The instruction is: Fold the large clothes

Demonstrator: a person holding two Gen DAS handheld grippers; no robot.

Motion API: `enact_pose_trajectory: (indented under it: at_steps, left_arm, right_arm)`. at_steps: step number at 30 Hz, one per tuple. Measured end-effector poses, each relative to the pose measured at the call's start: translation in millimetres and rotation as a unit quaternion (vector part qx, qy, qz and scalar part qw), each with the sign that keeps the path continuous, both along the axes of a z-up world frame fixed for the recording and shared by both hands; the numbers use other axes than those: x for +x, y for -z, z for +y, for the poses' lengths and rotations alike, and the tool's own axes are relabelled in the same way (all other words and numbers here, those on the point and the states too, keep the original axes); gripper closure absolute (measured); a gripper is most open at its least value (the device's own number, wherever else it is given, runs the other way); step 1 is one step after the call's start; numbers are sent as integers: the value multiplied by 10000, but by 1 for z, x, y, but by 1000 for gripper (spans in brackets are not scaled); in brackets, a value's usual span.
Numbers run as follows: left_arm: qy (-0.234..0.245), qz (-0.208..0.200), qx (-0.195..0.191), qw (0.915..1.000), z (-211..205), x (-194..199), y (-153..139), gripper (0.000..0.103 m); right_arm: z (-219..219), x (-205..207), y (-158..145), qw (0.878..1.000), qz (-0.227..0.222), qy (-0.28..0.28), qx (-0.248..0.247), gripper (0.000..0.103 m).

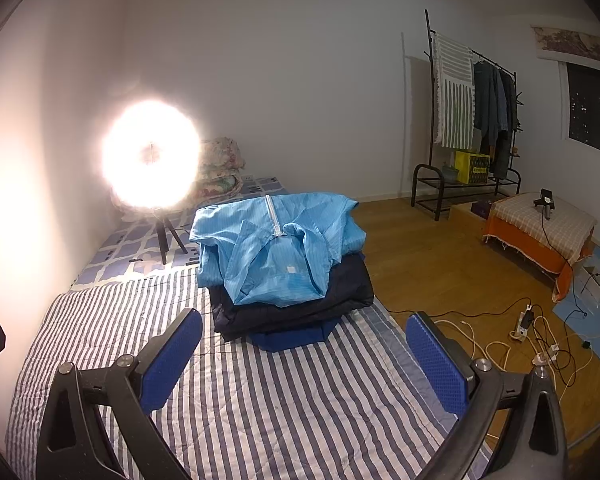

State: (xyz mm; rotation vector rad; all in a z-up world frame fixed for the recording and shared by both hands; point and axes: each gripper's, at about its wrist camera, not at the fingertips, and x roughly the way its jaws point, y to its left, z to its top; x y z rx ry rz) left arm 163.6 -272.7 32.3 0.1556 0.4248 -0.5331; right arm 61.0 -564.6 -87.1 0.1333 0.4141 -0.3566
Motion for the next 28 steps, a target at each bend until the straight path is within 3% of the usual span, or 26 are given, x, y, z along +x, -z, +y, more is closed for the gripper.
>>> enact_pose_trajectory:
  at_steps: [28]
  left_arm:
    - [117, -155, 86, 9998, 8, -4, 0, 0]
  right_arm:
    - [-3, 10, 4, 9998, 110, -137, -52, 0]
